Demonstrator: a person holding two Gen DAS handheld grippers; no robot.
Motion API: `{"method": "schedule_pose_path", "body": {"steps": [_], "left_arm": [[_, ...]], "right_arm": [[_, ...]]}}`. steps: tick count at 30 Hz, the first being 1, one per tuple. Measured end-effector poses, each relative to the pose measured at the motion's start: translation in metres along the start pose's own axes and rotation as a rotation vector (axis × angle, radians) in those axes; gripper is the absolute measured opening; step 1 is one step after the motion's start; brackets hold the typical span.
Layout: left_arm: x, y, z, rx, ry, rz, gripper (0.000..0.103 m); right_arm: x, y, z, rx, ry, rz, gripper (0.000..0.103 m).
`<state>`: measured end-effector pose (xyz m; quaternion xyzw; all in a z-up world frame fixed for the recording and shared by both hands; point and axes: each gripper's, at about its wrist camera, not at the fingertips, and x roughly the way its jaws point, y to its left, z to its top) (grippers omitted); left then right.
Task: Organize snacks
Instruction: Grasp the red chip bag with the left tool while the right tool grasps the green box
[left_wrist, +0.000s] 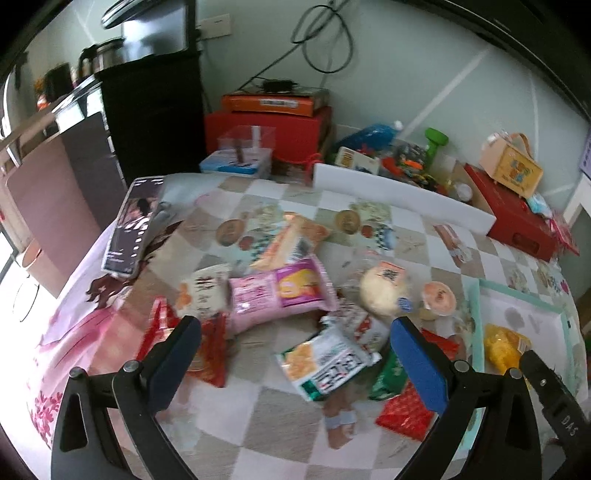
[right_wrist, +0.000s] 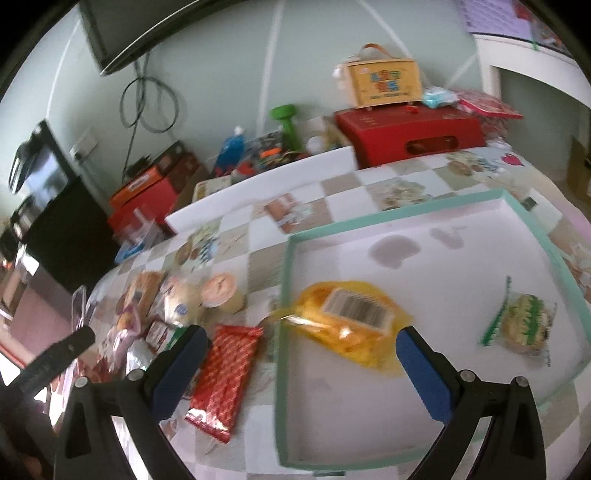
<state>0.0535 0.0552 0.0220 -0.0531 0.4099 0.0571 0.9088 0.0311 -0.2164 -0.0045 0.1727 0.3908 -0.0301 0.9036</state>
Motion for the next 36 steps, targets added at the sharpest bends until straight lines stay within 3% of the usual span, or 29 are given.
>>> {"method": "schedule_pose_path", "body": {"steps": [14, 19, 26, 36], "left_arm": [[0.008, 0.065, -0.003, -0.122, 0.088, 0.041, 0.102], [0.021, 0.081, -0.007, -0.175, 0.128, 0.030, 0.102], [0.043, 0.088, -0.010, -0.211, 0.179, 0.024, 0.102], [0.082, 0.085, -0.014, -0.118, 0.256, 0.157, 0.101]], "right_arm": [[0.031, 0.078, -0.030, -0.125, 0.106, 0.160, 0.103], [0.044, 0.100, -0.043, -0.192, 0.143, 0.147, 0.103], [0.056, 0.101, -0.044, -0.182, 0.162, 0.120, 0.100], [0.071, 0.118, -0.046, -0.230, 0.172, 0.101, 0.082]]}}
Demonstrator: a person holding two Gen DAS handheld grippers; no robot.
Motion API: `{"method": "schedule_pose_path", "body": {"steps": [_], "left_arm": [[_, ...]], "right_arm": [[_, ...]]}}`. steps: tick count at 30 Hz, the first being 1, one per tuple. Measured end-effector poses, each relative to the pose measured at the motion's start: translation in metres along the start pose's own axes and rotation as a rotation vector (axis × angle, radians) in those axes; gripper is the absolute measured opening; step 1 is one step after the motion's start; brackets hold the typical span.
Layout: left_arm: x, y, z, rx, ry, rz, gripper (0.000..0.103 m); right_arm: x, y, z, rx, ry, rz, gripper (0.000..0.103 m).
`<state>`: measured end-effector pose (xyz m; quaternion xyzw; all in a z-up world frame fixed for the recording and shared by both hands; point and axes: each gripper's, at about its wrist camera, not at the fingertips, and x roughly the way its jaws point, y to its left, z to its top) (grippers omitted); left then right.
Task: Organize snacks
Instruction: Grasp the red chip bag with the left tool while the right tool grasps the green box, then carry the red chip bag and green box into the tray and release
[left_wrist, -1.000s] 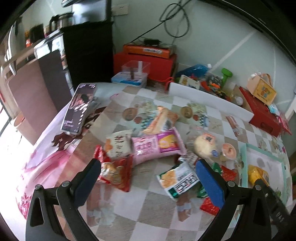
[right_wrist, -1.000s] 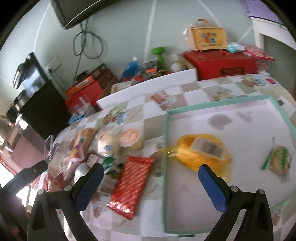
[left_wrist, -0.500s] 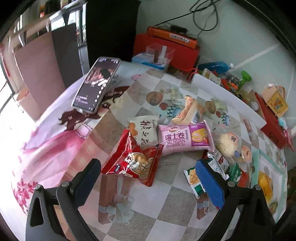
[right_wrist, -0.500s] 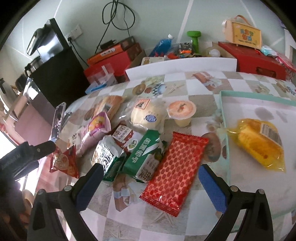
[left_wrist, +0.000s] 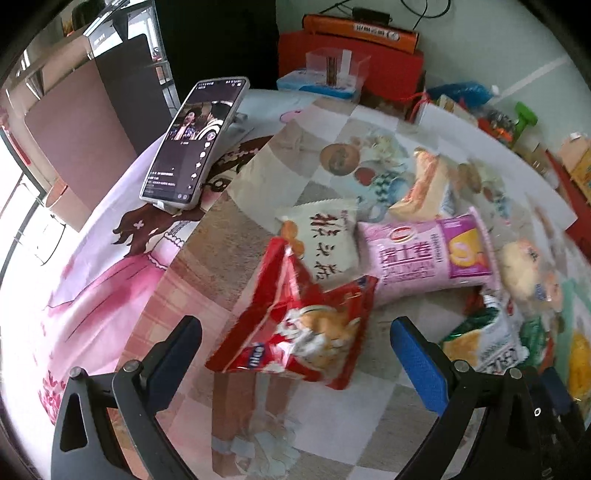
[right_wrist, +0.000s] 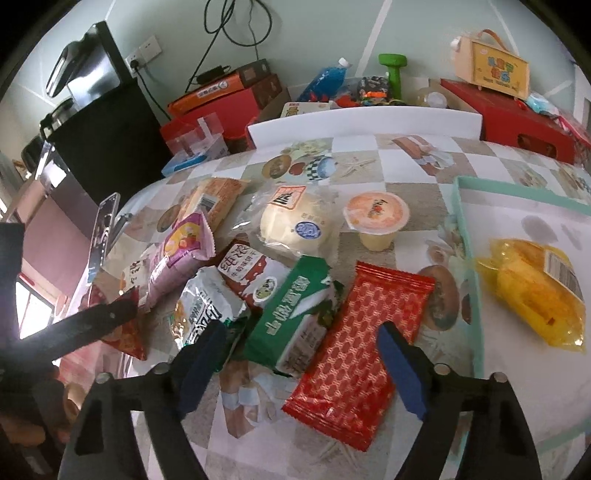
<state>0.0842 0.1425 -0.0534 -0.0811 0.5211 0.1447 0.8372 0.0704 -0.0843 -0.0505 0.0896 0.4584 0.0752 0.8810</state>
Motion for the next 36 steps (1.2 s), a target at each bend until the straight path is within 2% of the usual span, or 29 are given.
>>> {"method": "schedule_pose_path", "body": {"steps": [4, 6, 10, 12, 13, 15, 20, 25, 36], "left_arm": [[0.009, 0.002, 0.000, 0.000, 0.024, 0.002, 0.095], [0.015, 0.001, 0.000, 0.009, 0.036, 0.011, 0.084], [0.022, -0.001, -0.001, 0.019, 0.050, 0.012, 0.080], [0.022, -0.002, -0.001, 0.027, 0.050, 0.013, 0.077], [0.022, -0.003, -0.002, 0.034, 0.050, 0.013, 0.074], [0.023, -0.008, -0.002, 0.042, 0.050, 0.005, 0.057], [0.017, -0.019, -0.004, 0.057, 0.041, 0.014, 0.054], [0.005, -0.015, -0.003, 0.032, 0.024, -0.012, 0.052], [-0.031, -0.017, -0.004, 0.034, -0.064, -0.051, 0.051]], "right_arm": [[0.010, 0.005, 0.000, -0.015, 0.017, -0.014, 0.064], [0.014, 0.004, -0.001, -0.010, 0.032, -0.019, 0.062], [0.016, 0.007, -0.001, -0.021, 0.023, -0.035, 0.051], [0.018, 0.007, -0.002, -0.024, 0.023, -0.035, 0.050], [0.019, 0.008, -0.002, -0.028, 0.023, -0.037, 0.048], [0.018, 0.009, -0.002, -0.033, 0.025, -0.036, 0.046], [0.016, 0.006, -0.002, -0.019, 0.026, -0.031, 0.036], [0.011, 0.002, -0.001, 0.000, 0.022, -0.020, 0.027], [-0.012, -0.005, 0.005, 0.031, -0.020, 0.022, 0.026]]}}
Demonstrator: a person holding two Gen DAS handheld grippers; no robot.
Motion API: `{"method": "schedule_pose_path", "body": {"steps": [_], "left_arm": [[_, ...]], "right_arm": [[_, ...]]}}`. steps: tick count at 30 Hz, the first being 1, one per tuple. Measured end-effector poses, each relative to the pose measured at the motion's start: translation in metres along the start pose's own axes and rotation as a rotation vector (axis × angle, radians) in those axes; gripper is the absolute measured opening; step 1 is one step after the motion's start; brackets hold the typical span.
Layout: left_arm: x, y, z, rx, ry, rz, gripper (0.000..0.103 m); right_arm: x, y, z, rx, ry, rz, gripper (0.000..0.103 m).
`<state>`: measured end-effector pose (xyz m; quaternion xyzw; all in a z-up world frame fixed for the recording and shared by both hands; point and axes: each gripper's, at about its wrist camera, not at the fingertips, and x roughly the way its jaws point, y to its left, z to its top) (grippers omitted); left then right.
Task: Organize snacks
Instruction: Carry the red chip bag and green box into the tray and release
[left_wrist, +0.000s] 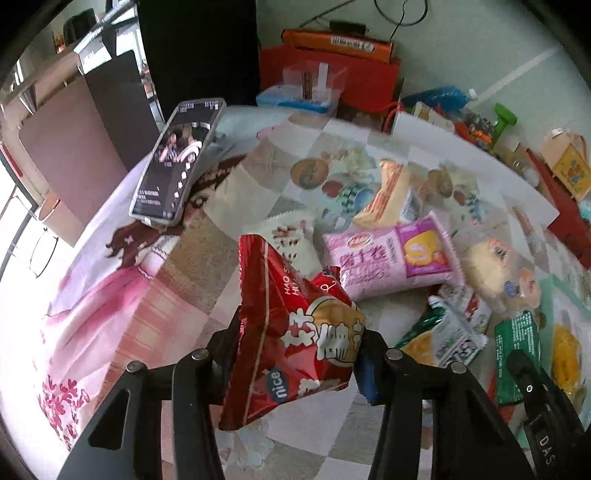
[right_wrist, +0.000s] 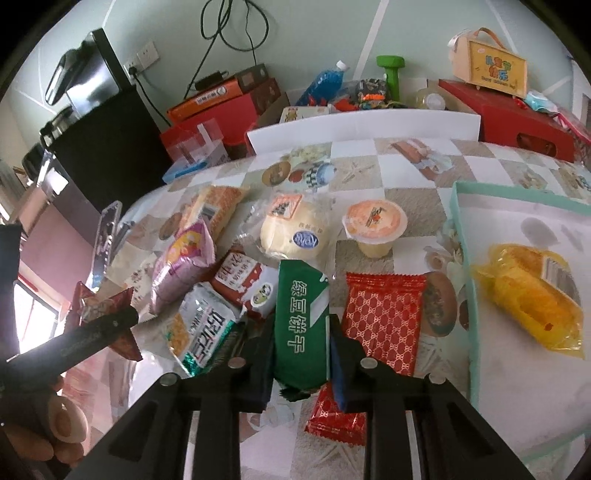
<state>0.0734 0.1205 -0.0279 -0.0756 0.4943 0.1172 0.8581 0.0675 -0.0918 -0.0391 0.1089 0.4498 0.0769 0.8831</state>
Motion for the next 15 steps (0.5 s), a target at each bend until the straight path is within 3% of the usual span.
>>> {"method": "schedule_pose_path", "body": {"steps": [15], "left_arm": [[-0.041, -0.038, 0.006, 0.068, -0.118, -0.069, 0.051]], "right_arm": [[-0.046, -0.018, 0.012, 0.039, -0.099, 0.003, 0.026]]}}
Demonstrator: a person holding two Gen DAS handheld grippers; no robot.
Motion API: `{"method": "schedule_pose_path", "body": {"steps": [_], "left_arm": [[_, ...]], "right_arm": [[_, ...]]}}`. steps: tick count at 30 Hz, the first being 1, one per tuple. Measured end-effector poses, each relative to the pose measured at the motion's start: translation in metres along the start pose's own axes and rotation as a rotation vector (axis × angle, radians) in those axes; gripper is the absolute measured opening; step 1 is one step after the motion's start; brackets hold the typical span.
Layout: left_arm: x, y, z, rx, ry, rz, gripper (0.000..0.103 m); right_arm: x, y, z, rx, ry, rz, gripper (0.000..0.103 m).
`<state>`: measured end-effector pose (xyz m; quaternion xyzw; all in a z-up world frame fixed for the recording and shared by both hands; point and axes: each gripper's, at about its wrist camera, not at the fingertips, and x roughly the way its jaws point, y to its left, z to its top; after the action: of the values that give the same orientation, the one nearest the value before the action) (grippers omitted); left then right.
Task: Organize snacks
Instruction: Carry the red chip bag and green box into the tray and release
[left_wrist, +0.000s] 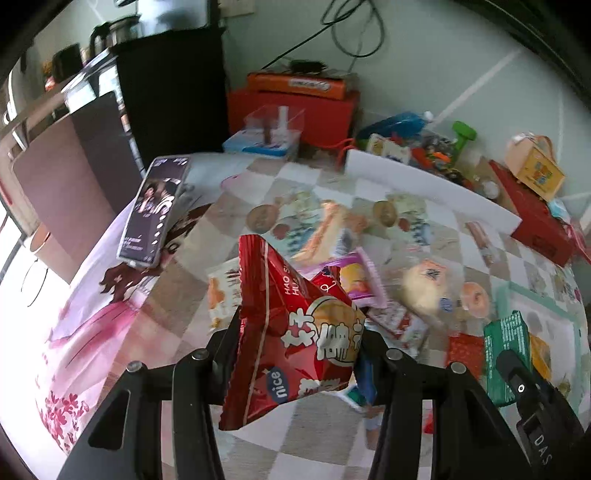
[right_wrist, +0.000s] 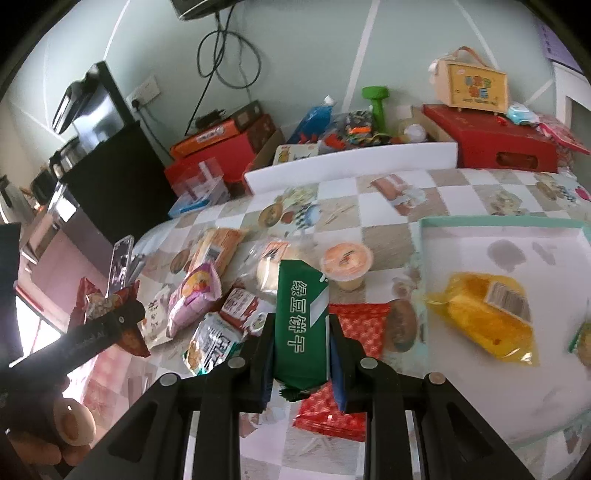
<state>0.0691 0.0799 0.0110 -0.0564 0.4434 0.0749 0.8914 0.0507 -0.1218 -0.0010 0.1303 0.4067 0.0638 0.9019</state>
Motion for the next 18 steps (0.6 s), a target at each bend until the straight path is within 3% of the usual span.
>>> {"method": "schedule_pose_path", "body": {"steps": [9, 18], "left_arm": [[-0.019, -0.069, -0.003, 0.143, -0.060, -0.093, 0.051], [-0.035, -0.143, -0.022, 0.307, -0.067, -0.195, 0.051]], "right_arm": [[-0.036, -0.059, 0.017, 0.121, -0.087, -0.079, 0.027], [-0.074, -0.134, 0.021, 0.278, -0.157, -0.174, 0.027]]}}
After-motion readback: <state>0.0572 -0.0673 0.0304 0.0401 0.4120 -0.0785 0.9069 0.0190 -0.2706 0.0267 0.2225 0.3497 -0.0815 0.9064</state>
